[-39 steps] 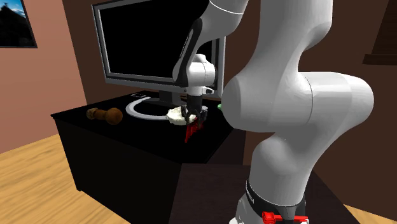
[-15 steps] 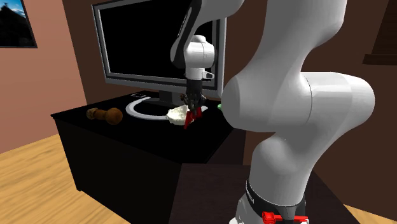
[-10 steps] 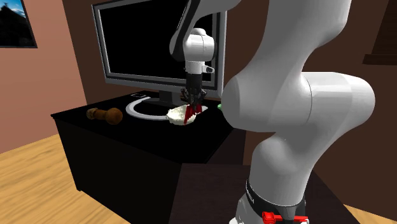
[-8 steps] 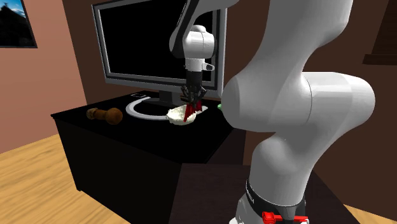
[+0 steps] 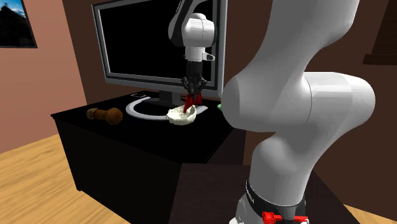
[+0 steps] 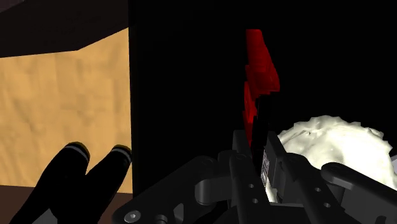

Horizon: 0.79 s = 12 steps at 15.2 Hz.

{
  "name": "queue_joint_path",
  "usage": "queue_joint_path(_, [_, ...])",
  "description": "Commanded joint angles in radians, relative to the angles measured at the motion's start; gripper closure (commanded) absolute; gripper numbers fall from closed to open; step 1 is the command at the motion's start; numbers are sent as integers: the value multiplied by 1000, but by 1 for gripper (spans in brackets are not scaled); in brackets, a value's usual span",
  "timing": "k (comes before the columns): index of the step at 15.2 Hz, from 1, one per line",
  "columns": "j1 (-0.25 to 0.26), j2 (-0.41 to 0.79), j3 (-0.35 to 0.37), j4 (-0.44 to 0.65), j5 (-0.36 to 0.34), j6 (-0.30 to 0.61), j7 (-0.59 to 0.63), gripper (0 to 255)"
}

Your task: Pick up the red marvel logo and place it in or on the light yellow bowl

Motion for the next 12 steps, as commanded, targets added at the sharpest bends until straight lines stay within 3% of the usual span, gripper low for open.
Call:
queue_joint_path(1, [0, -13, -1, 14, 4, -27, -2, 255])
queue_joint_path(3, [-1, -23, -1, 25, 7, -47, -3, 255])
queue_joint_path(12, [39, 329, -4, 503, -132, -191, 90, 255])
